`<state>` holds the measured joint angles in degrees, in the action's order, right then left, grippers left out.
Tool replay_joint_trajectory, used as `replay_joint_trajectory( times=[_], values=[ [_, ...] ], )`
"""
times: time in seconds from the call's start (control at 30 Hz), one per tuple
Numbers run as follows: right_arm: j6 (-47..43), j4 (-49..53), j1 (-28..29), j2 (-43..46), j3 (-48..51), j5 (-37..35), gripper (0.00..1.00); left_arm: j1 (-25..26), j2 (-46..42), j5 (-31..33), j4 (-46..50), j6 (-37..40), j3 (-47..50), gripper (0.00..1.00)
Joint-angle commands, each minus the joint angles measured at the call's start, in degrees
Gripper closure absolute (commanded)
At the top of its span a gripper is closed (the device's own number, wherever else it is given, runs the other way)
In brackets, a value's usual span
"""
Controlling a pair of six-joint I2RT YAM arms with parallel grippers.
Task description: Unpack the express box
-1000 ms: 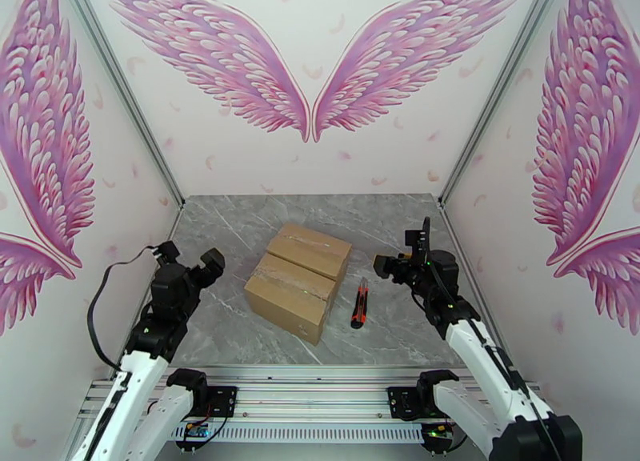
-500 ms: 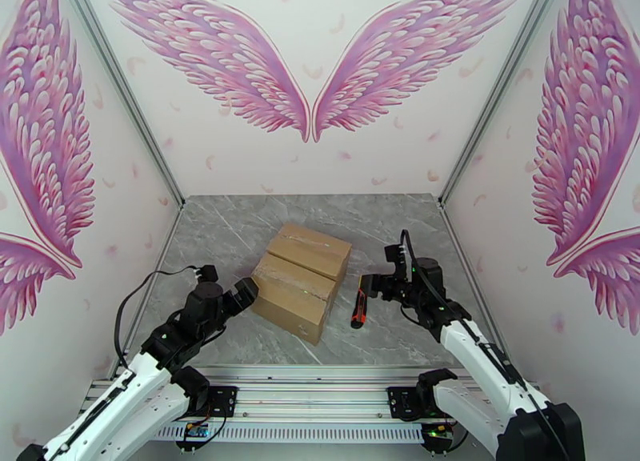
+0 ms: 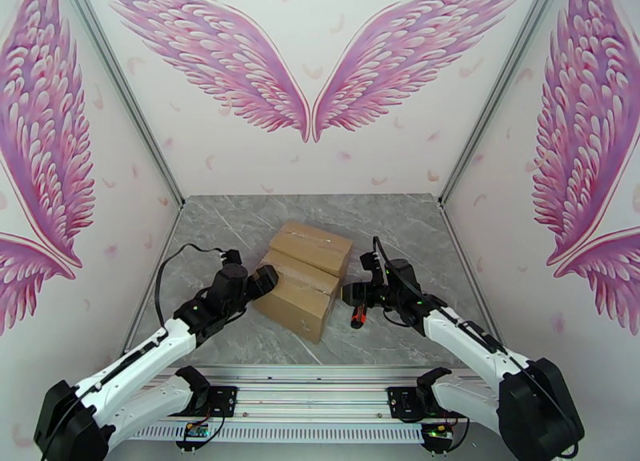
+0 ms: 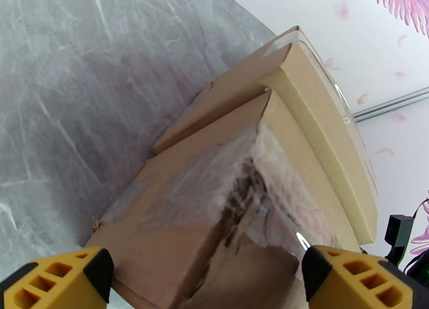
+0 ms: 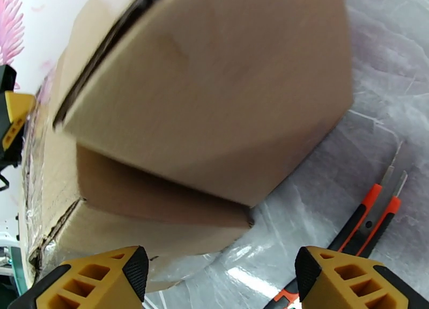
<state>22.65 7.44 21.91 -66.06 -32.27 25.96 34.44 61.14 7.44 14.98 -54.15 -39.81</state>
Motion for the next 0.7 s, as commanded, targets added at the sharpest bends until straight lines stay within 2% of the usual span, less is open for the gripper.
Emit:
replay_joint_trajectory(
  times=[0.0,0.17,0.43,0.57,0.67],
  values=[
    [3.17,-3.45,1.49,-1.07,-1.57,-3.30,0.22,-0.58,6.04,-3.34,-4.89,4.55,-6.75,0.01],
    [5.24,-6.37,4.01,-3.05,-2.21,-4.79,0.24,-3.61,14.86,-7.47,-5.60,9.08,-14.69,0.01],
    [4.21,-6.30,10.65,-9.27,-7.05,-7.35,0.27,-13.19,23.72,-18.41,-4.94,15.58,-22.63,0.01],
    [5.01,-7.33,11.96,-10.45,-7.54,-8.64,0.27,-15.72,25.61,-21.50,-1.10,19.45,-26.23,0.01],
    [5.37,-3.75,12.05,-8.73,-8.39,-11.65,0.29,-17.12,23.92,-24.49,6.49,23.05,-28.16,0.01]
  ],
)
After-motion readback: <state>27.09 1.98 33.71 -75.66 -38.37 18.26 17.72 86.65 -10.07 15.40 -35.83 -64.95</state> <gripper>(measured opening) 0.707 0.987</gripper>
